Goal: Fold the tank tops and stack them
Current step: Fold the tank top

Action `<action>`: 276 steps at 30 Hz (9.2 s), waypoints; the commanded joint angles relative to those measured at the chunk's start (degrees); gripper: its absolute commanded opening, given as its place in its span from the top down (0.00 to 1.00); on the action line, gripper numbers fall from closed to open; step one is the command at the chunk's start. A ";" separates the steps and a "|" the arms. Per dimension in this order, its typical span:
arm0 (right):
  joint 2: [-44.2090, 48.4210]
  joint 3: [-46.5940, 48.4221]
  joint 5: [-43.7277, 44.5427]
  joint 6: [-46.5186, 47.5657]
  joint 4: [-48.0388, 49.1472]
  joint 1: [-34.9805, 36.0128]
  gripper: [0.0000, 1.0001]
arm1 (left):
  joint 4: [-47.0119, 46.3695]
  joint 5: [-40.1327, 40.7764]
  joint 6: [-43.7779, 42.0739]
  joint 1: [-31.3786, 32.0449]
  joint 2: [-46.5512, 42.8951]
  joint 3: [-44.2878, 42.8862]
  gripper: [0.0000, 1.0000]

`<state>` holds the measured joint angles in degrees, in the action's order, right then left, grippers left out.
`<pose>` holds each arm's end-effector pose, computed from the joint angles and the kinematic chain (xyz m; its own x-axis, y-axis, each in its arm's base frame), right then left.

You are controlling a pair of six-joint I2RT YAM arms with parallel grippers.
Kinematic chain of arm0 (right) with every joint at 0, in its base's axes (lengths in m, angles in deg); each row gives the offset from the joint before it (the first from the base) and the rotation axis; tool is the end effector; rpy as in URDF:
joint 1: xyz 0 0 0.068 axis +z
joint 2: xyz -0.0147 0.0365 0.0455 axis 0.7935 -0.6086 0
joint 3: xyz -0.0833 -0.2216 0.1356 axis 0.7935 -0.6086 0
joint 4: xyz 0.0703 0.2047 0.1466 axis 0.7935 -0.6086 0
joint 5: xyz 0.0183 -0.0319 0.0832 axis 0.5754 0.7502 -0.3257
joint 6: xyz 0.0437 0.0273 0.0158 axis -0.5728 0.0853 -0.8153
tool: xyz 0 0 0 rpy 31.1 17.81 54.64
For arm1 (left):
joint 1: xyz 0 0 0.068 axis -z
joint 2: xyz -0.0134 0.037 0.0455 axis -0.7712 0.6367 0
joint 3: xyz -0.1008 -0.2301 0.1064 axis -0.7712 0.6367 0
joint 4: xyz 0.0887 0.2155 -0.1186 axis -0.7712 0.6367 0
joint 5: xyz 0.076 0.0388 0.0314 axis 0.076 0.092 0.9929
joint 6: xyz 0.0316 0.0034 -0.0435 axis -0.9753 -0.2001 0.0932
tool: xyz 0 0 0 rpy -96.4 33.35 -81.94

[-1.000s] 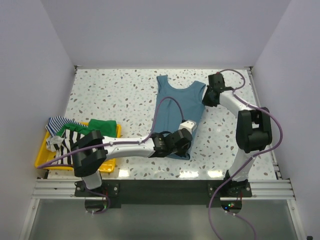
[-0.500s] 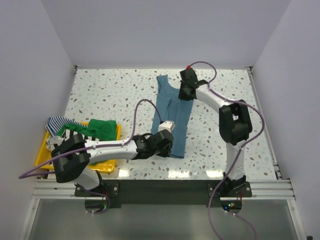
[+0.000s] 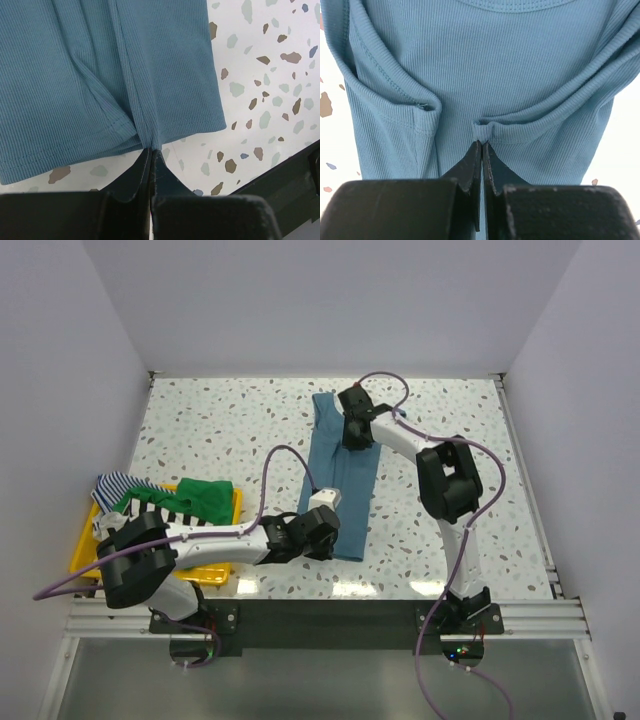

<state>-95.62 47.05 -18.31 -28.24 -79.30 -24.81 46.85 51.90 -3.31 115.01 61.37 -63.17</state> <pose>0.4306 0.2175 0.1777 -0.8180 0.1324 -0.5598 0.0735 0.9892 0.1267 0.1324 -0.2592 0.1796 -0.8388 0.0561 -0.5415 0.2835 0.8942 -0.3464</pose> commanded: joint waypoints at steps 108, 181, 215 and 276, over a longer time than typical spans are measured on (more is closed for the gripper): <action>-12.43 24.64 25.85 8.79 -18.96 -5.64 0.97 | 9.46 -9.54 -16.19 -4.26 17.60 -11.11 0.93; -23.68 35.81 8.27 8.62 10.48 7.19 0.54 | 2.87 -18.86 -7.75 -30.90 0.55 0.58 0.80; -18.25 35.20 7.13 8.27 14.35 5.78 0.96 | 2.34 -16.75 -5.73 -27.29 -1.56 8.32 0.81; 8.82 -4.77 -2.72 -1.22 18.58 -2.48 0.30 | -1.69 -20.43 -7.40 -22.64 -1.04 9.99 0.78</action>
<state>-92.51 46.43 -22.39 -28.43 -55.87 -27.45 46.92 33.21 -11.24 91.19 58.07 -54.34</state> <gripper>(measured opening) 0.723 0.216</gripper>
